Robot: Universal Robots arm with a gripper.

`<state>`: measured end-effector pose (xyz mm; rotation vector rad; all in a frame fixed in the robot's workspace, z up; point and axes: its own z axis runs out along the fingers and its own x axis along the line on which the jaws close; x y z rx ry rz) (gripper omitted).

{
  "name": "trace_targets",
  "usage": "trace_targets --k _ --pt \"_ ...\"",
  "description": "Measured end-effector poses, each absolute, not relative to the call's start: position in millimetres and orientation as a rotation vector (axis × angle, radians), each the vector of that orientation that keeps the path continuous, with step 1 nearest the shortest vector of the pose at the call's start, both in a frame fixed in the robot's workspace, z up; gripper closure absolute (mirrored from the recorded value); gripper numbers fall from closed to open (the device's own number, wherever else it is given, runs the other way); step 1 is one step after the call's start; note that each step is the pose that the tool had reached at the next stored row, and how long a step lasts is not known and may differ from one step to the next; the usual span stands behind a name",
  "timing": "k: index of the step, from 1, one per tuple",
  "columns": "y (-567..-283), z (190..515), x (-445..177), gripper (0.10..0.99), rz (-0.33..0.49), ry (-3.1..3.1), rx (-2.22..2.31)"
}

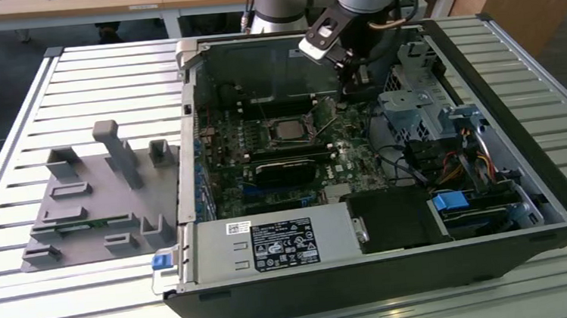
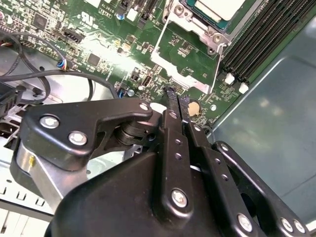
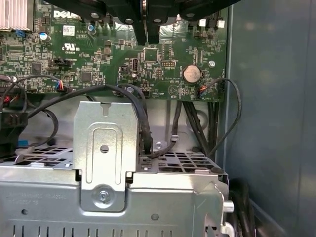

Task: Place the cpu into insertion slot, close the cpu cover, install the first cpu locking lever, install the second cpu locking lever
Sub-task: 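Close the cpu cover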

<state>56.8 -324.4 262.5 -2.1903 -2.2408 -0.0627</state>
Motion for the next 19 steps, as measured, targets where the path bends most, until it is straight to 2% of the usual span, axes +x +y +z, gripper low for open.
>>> trace_targets --k 19 --pt "-320 250 58 0.933 -0.052 -2.239 -2.183"
